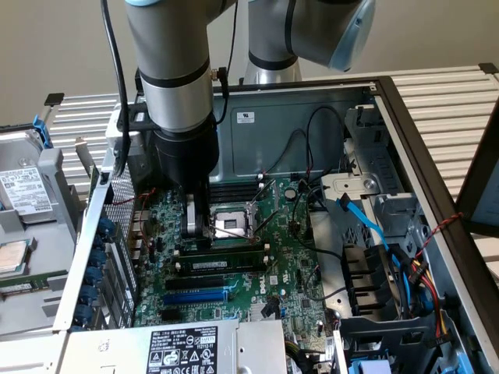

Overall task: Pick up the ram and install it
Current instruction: 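Press down the ram until it locks into place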

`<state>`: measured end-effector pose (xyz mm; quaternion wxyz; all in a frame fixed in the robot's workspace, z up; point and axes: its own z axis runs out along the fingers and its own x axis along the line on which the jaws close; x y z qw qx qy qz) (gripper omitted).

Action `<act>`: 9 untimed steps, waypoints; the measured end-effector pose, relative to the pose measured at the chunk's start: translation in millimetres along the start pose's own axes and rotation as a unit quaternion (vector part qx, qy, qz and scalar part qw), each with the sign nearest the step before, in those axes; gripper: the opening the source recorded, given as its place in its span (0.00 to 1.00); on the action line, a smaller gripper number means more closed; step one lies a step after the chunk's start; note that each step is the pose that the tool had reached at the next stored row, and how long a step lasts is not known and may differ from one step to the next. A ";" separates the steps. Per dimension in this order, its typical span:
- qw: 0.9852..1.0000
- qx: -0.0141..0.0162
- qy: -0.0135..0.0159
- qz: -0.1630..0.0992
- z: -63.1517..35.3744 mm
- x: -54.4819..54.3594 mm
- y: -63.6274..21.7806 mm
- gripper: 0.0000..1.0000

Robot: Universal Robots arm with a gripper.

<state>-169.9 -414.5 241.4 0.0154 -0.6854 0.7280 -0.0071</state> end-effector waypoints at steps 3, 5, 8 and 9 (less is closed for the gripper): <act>1.000 0.000 0.000 0.000 0.0 0.0 0.0 0.10; 1.000 0.000 0.000 0.000 0.0 0.1 -0.1 0.10; 1.000 0.000 0.000 0.000 0.1 1.7 -4.4 0.10; 1.000 0.000 0.000 0.000 0.2 2.3 -6.8 0.10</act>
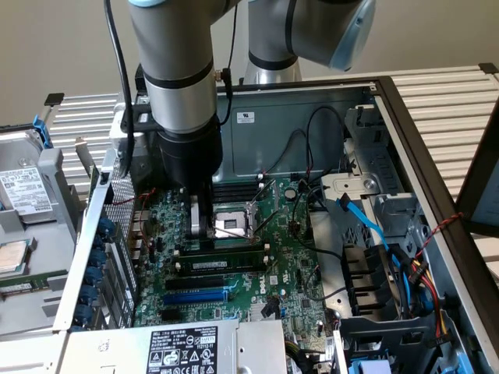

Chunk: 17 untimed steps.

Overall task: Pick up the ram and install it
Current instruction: 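Press down the ram until it locks into place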

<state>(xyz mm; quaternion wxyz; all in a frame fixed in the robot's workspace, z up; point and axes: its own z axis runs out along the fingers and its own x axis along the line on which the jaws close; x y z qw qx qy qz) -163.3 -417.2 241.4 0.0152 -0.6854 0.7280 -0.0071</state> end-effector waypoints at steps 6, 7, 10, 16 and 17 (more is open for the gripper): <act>1.000 0.000 0.000 0.004 -1.3 0.6 -9.0 0.10; 1.000 0.000 0.000 0.009 -1.5 0.5 -9.0 0.10; 1.000 0.000 0.001 0.025 -2.4 0.6 -9.1 0.10; 0.998 0.001 0.002 0.064 -4.3 0.5 -9.1 0.10; 0.997 0.001 0.002 0.072 -4.7 0.5 -9.1 0.10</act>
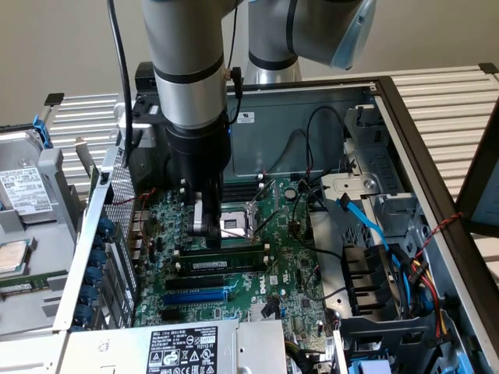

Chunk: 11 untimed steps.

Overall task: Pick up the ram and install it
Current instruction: 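Press down the ram until it locks into place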

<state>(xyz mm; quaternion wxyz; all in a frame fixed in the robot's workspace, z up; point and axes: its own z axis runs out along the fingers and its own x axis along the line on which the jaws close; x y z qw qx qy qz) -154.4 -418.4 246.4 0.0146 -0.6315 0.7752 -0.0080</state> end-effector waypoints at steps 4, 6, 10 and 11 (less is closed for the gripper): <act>1.000 0.000 0.001 0.029 -1.1 0.0 0.0 0.10; 0.999 0.001 0.001 0.043 -1.4 0.0 0.0 0.10; 0.997 0.001 0.002 0.072 -1.7 0.0 0.0 0.10; 0.997 0.001 0.002 0.079 -1.7 0.0 0.0 0.10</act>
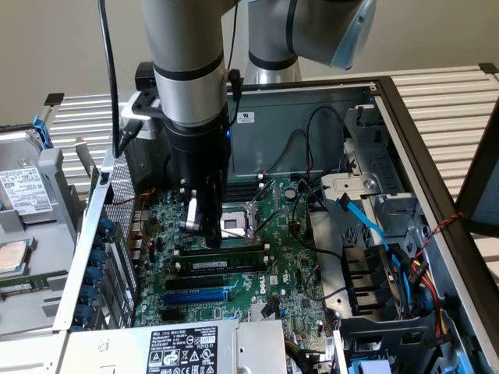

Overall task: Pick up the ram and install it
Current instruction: 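Press down the ram until it locks into place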

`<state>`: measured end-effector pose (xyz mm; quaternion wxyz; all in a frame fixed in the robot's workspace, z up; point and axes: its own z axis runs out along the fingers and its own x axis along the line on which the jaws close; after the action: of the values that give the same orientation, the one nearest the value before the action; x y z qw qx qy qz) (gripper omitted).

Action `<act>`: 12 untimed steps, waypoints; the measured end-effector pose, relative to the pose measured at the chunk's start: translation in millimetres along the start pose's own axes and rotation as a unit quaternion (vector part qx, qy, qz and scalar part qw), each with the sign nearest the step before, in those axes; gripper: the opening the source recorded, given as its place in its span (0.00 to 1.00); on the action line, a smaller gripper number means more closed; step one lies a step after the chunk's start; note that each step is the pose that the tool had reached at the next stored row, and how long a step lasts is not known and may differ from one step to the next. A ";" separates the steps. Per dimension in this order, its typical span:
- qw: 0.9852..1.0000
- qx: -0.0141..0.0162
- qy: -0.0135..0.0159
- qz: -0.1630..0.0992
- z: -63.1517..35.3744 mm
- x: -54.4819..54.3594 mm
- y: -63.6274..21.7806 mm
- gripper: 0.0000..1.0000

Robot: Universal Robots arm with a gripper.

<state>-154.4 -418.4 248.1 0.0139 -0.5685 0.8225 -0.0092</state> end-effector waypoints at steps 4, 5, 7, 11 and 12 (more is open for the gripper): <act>1.000 0.000 0.001 0.028 -0.2 0.0 0.0 0.10; 0.999 0.000 0.001 0.035 -0.2 0.0 0.0 0.10; 0.999 0.001 0.002 0.050 -0.4 0.0 0.0 0.10; 0.997 0.001 0.002 0.080 -0.6 0.0 0.0 0.10; 0.996 0.001 0.003 0.087 -0.6 0.0 0.0 0.10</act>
<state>-154.4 -418.4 248.7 0.0131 -0.4945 0.8690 -0.0103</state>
